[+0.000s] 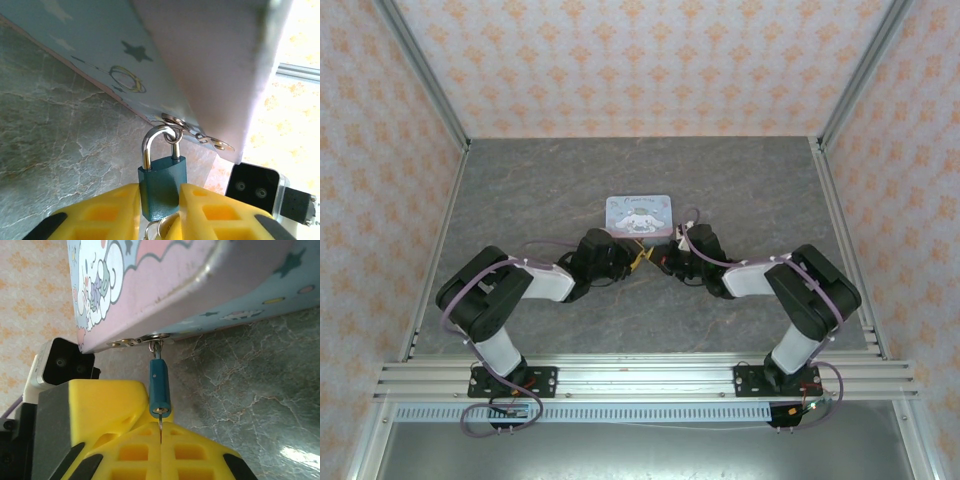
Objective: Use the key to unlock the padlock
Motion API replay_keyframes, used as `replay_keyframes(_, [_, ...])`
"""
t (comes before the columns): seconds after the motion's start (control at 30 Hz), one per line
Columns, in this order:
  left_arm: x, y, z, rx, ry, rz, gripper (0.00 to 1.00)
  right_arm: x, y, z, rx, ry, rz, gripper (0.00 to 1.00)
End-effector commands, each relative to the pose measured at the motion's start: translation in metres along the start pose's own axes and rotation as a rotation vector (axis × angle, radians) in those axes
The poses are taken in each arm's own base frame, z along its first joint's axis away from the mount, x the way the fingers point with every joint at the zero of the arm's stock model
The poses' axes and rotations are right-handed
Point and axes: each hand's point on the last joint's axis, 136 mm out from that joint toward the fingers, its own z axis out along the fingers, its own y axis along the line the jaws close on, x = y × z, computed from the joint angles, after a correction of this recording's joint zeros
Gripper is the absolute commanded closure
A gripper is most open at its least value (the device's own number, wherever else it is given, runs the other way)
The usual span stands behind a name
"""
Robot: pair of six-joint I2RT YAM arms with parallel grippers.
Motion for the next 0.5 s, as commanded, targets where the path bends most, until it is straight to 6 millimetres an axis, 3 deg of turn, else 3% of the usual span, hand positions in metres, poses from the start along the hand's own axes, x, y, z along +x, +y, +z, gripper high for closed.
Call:
replay_keyframes(0.0, [0.0027,-0.008,0.0068,0.016,0.002,-0.005,0.69,0.0034,0.02,0.0021,-0.086,0.01,0.004,1.0])
replay_keyframes(0.13, [0.0026,-0.0067,0.0094,0.01,0.004,-0.009,0.68,0.0038,0.0207,0.0029,-0.088,0.01,0.01,1.0])
replay_keyframes(0.3, [0.0007,-0.0038,0.0083,0.001,-0.009,-0.009,0.81,0.0019,0.0172,0.0002,-0.07,-0.008,0.005,1.0])
replay_keyframes(0.47, [-0.0007,-0.0027,0.0047,-0.009,-0.022,-0.003,0.87,0.001,0.012,-0.0056,-0.031,-0.026,-0.023,0.99])
